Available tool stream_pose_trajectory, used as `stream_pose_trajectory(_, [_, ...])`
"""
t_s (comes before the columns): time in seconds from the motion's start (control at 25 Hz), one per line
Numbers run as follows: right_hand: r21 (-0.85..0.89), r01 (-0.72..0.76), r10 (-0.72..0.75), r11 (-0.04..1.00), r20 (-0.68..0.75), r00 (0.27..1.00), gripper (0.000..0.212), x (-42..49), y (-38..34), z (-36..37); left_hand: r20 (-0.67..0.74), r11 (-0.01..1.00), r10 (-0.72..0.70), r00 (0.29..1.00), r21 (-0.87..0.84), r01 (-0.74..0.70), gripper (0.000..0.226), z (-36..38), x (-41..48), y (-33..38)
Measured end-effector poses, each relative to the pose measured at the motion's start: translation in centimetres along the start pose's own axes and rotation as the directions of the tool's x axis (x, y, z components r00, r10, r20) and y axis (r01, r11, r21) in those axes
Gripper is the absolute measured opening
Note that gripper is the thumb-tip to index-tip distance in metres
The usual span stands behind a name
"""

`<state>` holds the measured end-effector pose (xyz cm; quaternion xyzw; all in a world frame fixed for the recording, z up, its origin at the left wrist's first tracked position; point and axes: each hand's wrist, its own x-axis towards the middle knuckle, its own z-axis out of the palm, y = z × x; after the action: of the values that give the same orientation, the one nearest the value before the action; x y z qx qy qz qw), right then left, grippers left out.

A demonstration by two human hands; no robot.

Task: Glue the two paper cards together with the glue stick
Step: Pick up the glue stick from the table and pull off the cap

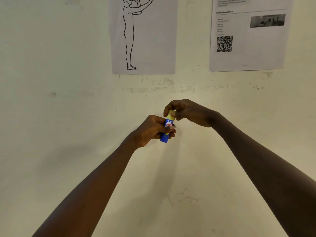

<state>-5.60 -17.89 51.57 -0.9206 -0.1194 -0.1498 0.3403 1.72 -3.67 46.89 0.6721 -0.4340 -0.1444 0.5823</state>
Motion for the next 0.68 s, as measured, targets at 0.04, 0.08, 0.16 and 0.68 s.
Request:
stream_pose_trajectory(0.04, [-0.013,-0.052,0.051,0.999,-0.028,0.998,0.012,0.2,-0.1,0.0,-0.017,1.000,0.008,1.000,0.028,-0.007,0.027,0.1,0.1,-0.1])
stream_pose_trajectory(0.08, [-0.077,-0.097,0.091,0.992,-0.076,0.993,0.021,0.4,-0.2,0.1,-0.035,0.998,0.014,0.999,0.057,-0.012,0.028,0.2,0.2,-0.1])
stream_pose_trajectory(0.16, [-0.237,-0.124,0.085,0.963,-0.167,0.982,0.035,0.8,-0.2,0.1,-0.058,0.996,0.018,0.998,0.091,-0.012,0.029,0.4,0.3,-0.1])
stream_pose_trajectory(0.68, [0.057,0.095,-0.079,0.994,-0.244,0.967,0.016,-0.4,-0.3,-1.4,-0.016,1.000,-0.008,1.000,-0.021,0.008,0.028,-0.1,0.2,-0.7])
